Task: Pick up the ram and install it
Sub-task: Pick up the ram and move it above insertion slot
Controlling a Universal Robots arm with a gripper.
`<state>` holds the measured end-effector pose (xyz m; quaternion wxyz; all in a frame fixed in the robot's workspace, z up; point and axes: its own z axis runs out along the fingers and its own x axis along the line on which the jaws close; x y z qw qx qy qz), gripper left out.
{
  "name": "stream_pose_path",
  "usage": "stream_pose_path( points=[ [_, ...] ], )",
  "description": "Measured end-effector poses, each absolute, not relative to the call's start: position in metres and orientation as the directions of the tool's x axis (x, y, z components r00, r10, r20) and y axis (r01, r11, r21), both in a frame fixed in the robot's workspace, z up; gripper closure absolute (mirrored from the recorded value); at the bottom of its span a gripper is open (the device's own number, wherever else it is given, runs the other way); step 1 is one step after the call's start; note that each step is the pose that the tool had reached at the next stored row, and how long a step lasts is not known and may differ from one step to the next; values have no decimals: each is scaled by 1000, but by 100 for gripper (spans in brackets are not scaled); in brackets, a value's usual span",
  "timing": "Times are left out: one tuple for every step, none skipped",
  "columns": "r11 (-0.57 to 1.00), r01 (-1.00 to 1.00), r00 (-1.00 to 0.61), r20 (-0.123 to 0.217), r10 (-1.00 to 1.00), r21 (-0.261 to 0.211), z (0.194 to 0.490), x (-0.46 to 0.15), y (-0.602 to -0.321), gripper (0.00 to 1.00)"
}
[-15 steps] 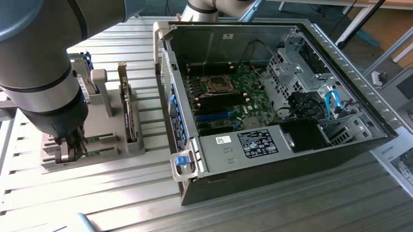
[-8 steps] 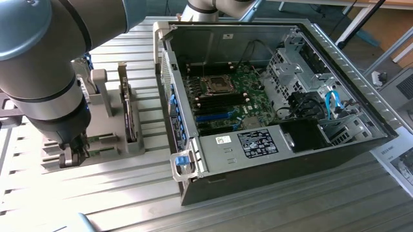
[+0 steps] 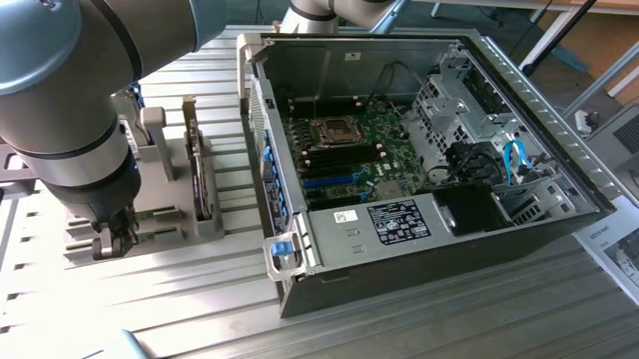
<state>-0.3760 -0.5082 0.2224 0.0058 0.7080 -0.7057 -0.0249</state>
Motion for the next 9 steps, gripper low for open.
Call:
stream_pose_path(
  points=[
    [-4,-999,3,-27,-1000,44,223,-376,-508,75],
    [-4,-999,3,-27,-1000,44,222,-376,-507,75],
    [-4,-999,2,-27,-1000,44,222,-376,-506,75],
    [-4,-999,2,-27,-1000,44,222,-376,-506,75],
    [-4,-999,3,-27,-1000,44,222,-376,-505,75],
    [-4,-999,3,-27,-1000,44,222,-376,-505,75],
    [-4,-999,3,-27,-1000,44,222,-376,-504,75],
    [-4,-999,3,-27,-1000,44,221,-376,-504,75],
    [-4,-999,2,-27,-1000,44,220,-376,-503,75]
  ],
)
